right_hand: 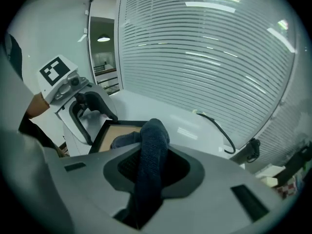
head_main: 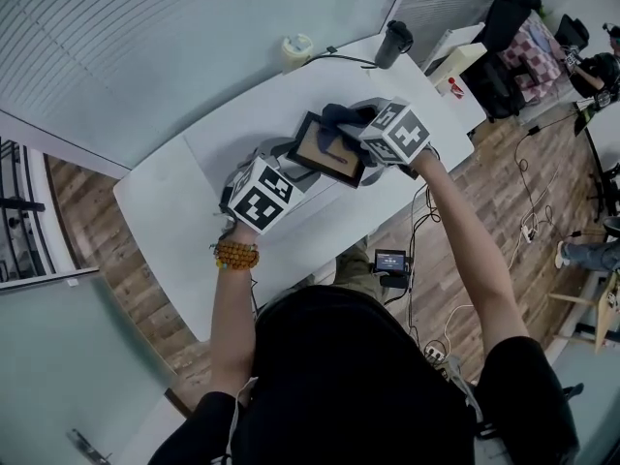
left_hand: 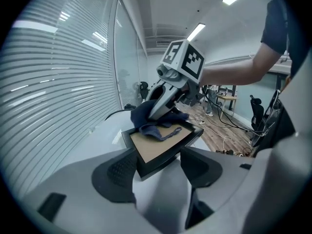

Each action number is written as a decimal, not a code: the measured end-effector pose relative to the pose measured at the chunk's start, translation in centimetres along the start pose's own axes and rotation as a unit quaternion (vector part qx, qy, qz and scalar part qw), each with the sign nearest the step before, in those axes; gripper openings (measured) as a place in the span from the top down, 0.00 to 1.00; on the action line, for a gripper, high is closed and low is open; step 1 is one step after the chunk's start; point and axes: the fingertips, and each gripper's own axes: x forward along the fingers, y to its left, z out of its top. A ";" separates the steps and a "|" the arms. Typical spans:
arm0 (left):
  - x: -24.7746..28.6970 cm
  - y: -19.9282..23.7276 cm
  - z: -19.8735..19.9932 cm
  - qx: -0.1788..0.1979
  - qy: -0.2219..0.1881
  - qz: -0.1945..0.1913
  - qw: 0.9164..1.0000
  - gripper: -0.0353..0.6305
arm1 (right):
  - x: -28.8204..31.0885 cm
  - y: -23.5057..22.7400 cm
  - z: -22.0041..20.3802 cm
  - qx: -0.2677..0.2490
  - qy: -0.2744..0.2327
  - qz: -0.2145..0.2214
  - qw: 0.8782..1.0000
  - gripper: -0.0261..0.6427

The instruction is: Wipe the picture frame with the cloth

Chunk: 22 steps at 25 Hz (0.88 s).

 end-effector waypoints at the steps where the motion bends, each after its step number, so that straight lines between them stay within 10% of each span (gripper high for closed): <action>1: 0.0 0.1 0.0 0.000 0.001 0.001 1.000 0.53 | -0.6 -0.2 -0.6 0.008 -0.006 -0.006 1.000 0.85; 15: 0.0 0.2 0.1 -0.012 -0.001 0.003 1.000 0.52 | -5.3 0.2 -5.2 0.081 -0.095 -0.143 0.982 0.86; 22: 0.1 0.2 0.0 -0.011 0.000 0.004 1.000 0.52 | -5.5 3.6 -5.5 0.085 -0.106 -0.123 0.983 0.86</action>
